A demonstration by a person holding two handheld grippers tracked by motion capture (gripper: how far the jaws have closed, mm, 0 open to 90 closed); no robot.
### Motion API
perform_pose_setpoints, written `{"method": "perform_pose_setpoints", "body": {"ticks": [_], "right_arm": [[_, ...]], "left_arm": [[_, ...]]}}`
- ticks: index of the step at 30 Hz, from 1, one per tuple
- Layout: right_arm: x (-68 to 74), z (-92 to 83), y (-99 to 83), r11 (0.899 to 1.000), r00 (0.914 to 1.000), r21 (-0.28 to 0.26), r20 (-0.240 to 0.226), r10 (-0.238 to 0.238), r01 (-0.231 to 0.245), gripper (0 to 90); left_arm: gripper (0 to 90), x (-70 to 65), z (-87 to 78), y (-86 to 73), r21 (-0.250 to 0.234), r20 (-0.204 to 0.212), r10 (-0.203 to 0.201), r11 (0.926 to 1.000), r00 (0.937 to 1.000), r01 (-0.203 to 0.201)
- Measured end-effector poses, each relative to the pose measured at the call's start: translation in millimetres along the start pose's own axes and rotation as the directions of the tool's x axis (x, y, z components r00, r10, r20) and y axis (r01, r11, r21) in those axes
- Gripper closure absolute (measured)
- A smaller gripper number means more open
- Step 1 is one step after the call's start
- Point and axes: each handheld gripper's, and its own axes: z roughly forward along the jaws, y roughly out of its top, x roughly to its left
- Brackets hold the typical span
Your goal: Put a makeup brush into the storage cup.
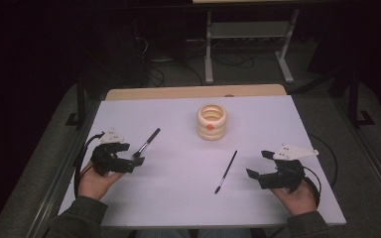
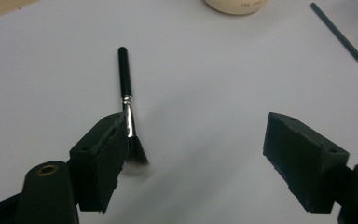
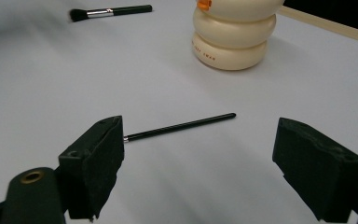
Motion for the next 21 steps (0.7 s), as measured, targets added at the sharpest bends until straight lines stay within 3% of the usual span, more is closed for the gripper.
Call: {"method": "perform_pose_setpoints", "body": {"ticks": [10, 11, 17, 21], "right_arm": [[-3.3, 1.6, -1.0, 1.0, 1.0, 0.011, -0.007, 0.007, -0.007, 15.4], [-2.6, 2.2, -1.1, 1.0, 1.0, 0.015, -0.008, 0.003, -0.003, 15.4], [-2.3, 2.1, -0.2, 1.0, 0.9999, 0.014, -0.013, -0.006, 0.006, 16.8], [-3.9, 2.1, -0.2, 1.0, 0.9999, 0.01, -0.015, -0.006, 0.006, 16.8]], "left_arm": [[25.6, 17.8, 20.4, 18.1, 0.073, -0.001, -0.018, 0.9972, 0.9998, 0.018], [26.9, 23.4, 28.1, 21.7, 0.101, -0.003, -0.02, 0.9947, 0.9998, 0.021], [30.3, 32.0, 40.9, 26.7, 0.129, -0.011, -0.04, 0.9908, 0.9991, 0.041], [32.6, 39.7, 54.9, 29.3, 0.168, -0.015, -0.058, 0.984, 0.9982, 0.06]]}}
